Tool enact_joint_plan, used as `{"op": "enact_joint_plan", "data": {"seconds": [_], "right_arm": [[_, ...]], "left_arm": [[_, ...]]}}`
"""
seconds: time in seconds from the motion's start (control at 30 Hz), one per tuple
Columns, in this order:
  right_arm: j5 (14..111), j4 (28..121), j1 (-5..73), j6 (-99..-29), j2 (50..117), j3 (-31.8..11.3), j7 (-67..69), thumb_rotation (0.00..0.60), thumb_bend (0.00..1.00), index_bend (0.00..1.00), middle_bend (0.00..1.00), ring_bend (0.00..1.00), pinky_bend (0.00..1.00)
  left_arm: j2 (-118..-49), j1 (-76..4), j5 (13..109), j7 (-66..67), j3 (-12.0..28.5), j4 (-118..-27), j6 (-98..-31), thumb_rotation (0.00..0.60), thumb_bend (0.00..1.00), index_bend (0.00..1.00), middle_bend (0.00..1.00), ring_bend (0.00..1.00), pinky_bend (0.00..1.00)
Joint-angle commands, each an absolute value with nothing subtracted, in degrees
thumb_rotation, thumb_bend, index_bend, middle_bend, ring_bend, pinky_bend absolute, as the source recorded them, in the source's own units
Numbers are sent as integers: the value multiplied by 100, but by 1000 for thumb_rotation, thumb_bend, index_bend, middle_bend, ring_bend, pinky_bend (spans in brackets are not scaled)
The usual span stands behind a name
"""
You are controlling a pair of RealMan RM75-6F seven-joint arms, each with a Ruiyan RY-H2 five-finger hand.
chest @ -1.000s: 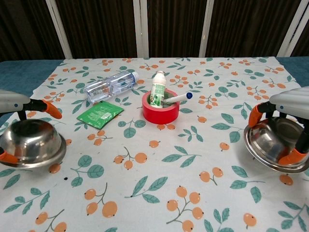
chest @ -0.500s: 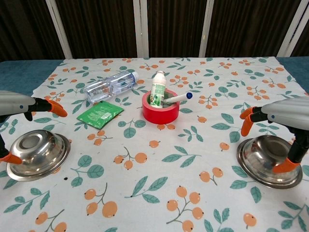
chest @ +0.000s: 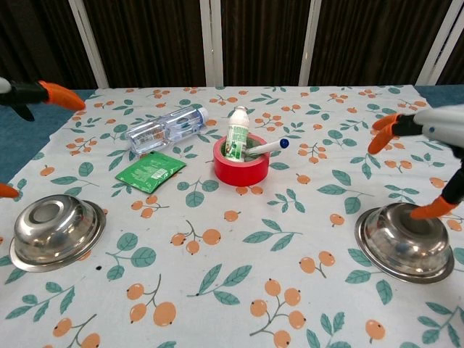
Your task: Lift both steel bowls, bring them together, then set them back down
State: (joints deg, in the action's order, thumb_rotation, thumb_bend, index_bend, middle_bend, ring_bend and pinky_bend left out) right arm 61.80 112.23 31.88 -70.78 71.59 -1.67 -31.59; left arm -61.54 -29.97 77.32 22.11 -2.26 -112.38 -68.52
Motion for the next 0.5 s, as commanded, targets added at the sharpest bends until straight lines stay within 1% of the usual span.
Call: {"op": "enact_joint_plan", "data": {"seconds": [0.03,0.17,0.27,0.4,0.5], "right_arm": [[6976,10920,2781,-7645,6888,-240,-2379,600,71,241,68,83,101],[7385,10739,2510,-7838,6620,-130,-1872,600,70,241,67,83,93],[7781,10605,2194,-8184,6531,68,-1733,600,70,241,67,83,88],[8200,10386,1769,-8671,6614,271,-1686,600,71,241,68,83,87],[8409,10221,1490,-8956,6695,383,-1630,600,70,241,68,83,87]], "left_arm": [[-5903,-2265,8621,2201,-524,-11268,-7887,600,0,107,0,0,184],[-5850,-1762,9011,2617,-789,-11290,-8436,600,0,107,0,0,184],[-5944,-1280,9393,2678,-984,-11100,-9013,600,0,107,0,0,177],[-6238,-806,9766,2239,-989,-10466,-9703,600,0,107,0,0,127],[-6427,-541,9816,1771,-920,-10002,-10099,600,0,108,0,0,118]]}}
